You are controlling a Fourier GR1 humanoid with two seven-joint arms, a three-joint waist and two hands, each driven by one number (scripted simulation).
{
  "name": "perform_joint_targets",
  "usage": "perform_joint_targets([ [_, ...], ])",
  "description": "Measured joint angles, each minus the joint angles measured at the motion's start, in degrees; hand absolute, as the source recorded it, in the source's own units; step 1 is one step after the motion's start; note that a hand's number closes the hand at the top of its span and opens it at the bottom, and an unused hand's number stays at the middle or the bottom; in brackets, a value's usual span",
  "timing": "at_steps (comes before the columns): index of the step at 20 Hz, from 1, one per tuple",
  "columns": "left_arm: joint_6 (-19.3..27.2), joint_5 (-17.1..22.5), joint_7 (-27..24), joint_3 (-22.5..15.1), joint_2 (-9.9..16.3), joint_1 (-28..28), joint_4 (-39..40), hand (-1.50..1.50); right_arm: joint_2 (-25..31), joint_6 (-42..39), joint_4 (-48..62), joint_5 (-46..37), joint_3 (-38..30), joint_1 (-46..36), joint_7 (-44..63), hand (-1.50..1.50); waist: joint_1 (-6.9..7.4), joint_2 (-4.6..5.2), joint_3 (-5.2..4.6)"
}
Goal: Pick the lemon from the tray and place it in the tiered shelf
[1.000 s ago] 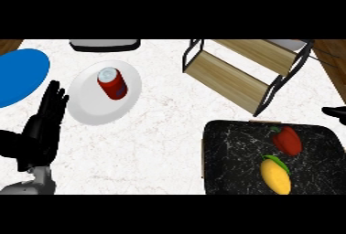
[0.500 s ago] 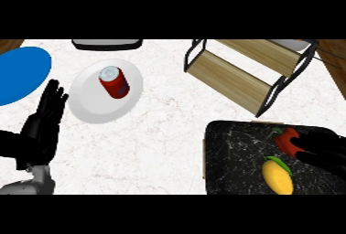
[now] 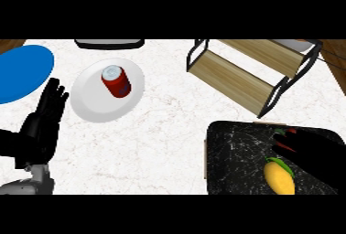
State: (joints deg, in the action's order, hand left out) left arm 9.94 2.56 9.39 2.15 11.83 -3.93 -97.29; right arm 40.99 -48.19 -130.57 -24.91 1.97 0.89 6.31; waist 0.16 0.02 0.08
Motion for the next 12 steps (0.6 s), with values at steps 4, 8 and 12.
perform_joint_targets([
  [4, -0.46, -0.11, 0.93, 0.79, 0.14, -0.44, -0.24, 0.0, -1.85, 4.61, 3.85, -8.41, 2.3, 3.05, -6.33, -1.5, -0.15, -0.02, -0.02],
  [8, -0.79, -1.0, -0.28, 0.74, -0.74, 0.48, 0.06, 0.0, -3.69, 7.88, 8.27, -13.93, 3.47, 3.91, -11.42, -1.5, -0.15, -0.03, -0.04],
  [12, -1.04, -1.44, -1.36, 1.22, -1.47, -0.37, 1.82, 0.0, -4.29, 10.64, 12.4, -18.32, 3.73, 4.89, -16.78, -1.5, -0.23, -0.03, -0.06],
])
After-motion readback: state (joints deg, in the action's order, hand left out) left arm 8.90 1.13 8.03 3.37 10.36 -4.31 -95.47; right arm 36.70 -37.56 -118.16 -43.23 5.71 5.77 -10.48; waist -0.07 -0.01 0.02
